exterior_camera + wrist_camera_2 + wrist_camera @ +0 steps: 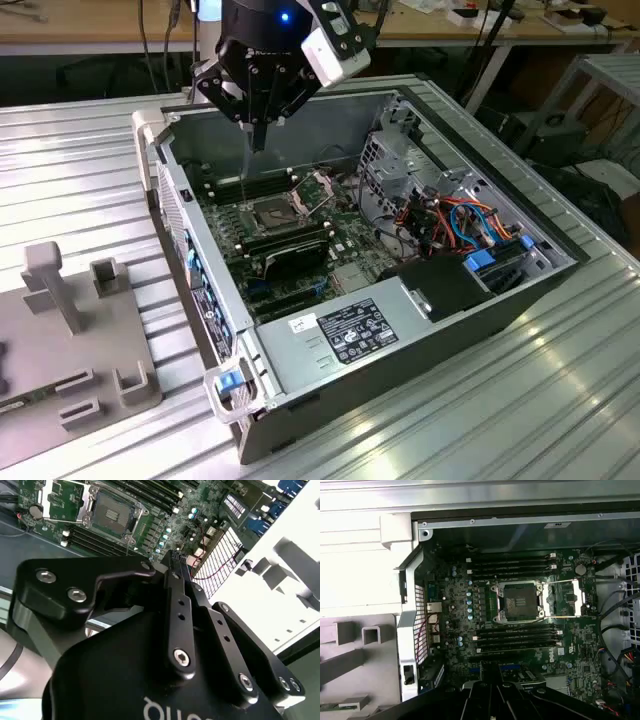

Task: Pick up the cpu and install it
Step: 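Reach for the cpu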

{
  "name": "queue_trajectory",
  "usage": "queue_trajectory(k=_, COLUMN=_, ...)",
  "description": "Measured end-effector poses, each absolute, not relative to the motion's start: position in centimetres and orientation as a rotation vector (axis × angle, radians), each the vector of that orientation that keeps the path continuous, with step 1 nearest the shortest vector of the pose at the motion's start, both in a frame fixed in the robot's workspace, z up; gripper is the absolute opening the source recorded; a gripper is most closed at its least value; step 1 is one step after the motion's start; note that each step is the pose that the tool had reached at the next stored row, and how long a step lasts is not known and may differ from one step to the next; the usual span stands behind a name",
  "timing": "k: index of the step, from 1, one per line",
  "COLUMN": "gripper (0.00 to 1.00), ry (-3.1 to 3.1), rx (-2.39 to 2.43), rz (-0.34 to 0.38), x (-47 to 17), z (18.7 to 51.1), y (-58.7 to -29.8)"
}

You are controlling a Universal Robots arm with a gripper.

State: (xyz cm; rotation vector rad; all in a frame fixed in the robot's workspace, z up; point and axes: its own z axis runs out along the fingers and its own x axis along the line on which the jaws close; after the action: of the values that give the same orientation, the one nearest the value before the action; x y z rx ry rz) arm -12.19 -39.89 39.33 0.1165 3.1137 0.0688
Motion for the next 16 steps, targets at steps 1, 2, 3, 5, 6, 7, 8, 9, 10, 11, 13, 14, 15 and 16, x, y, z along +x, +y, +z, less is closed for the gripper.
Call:
queue_trajectory(k=1, gripper=0.11, ry=3.114, rx=0.117, rz=0.069, x=-12.19, z=39.33, y=-39.89)
queue_trajectory(k=2, gripper=0.11, ry=3.114, rx=0.117, rz=0.069, x=-12.19, z=39.33, y=-39.88)
queue_trajectory(k=3, gripper=0.11, ry=3.114, rx=0.117, rz=0.069, x=-12.22, z=39.33, y=-39.88)
queue_trajectory(k=5, gripper=0.11, ry=3.114, rx=0.117, rz=0.069, x=-12.23, z=39.33, y=-39.88)
queue_trajectory(k=6, gripper=0.11, ry=3.114, rx=0.117, rz=0.069, x=-12.26, z=39.33, y=-39.88)
queue_trajectory(k=7, gripper=0.11, ry=3.114, rx=0.117, rz=0.069, x=-12.31, z=39.33, y=-39.88)
queue_trajectory(k=8, gripper=0.11, ry=3.114, rx=0.117, rz=0.069, x=-12.35, z=39.33, y=-39.88)
queue_trajectory(k=9, gripper=0.11, ry=3.114, rx=0.117, rz=0.069, x=-12.4, z=39.33, y=-39.89)
queue_trajectory(k=10, gripper=0.11, ry=3.114, rx=0.117, rz=0.069, x=-12.49, z=39.33, y=-39.89)
queue_trajectory(k=11, gripper=0.11, ry=3.114, rx=0.117, rz=0.069, x=-12.55, z=39.33, y=-39.89)
queue_trajectory(k=13, gripper=0.11, ry=3.114, rx=0.117, rz=0.069, x=-12.67, z=39.33, y=-39.88)
queue_trajectory(k=14, gripper=0.11, ry=3.114, rx=0.117, rz=0.069, x=-12.75, z=39.33, y=-39.88)
queue_trajectory(k=15, gripper=0.11, ry=3.114, rx=0.117, rz=0.069, x=-12.8, z=39.33, y=-39.88)
queue_trajectory(k=16, gripper=0.11, ry=3.114, rx=0.116, rz=0.069, x=-12.82, z=39.33, y=-39.88)
